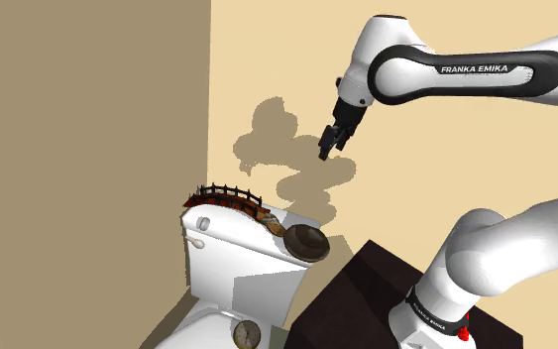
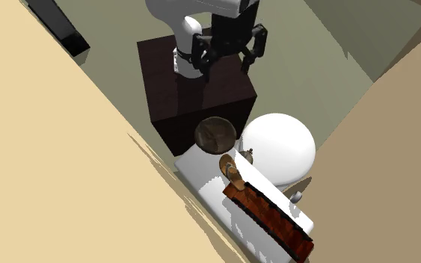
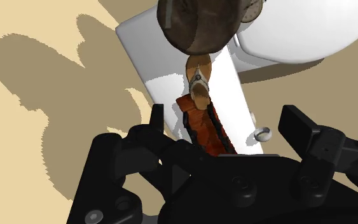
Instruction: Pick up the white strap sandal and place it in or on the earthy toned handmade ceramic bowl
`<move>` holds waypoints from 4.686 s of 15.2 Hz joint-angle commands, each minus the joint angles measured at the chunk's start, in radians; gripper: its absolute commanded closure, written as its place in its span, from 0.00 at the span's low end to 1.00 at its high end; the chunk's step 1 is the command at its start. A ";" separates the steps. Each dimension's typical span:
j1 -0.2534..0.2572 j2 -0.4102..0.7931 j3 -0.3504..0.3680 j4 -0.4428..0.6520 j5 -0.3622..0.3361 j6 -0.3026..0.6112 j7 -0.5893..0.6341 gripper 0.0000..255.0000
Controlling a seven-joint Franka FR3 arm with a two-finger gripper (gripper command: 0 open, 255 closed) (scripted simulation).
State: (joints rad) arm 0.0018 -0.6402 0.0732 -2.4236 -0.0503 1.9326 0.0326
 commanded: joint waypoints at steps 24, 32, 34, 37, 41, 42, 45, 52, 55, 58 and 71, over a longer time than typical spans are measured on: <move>-0.025 0.886 0.014 0.128 -0.167 0.628 0.106 0.00; -0.011 1.057 -0.012 0.198 -0.211 0.715 0.136 0.00; -0.009 1.082 -0.018 0.203 -0.219 0.736 0.142 0.00; -0.008 1.090 -0.020 0.204 -0.221 0.741 0.143 0.00; -0.008 1.090 -0.020 0.204 -0.221 0.741 0.143 0.00; -0.008 1.090 -0.020 0.204 -0.221 0.741 0.143 0.00; -0.008 1.090 -0.020 0.204 -0.221 0.741 0.143 1.00; -0.008 1.090 -0.020 0.204 -0.221 0.741 0.143 1.00; -0.014 1.052 -0.011 0.198 -0.209 0.711 0.131 1.00; -0.020 1.015 -0.002 0.193 -0.197 0.679 0.120 1.00; -0.035 0.869 0.024 0.196 -0.143 0.533 0.070 1.00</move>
State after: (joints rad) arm -0.0335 0.2409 0.0951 -2.2275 -0.1970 2.4760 0.1044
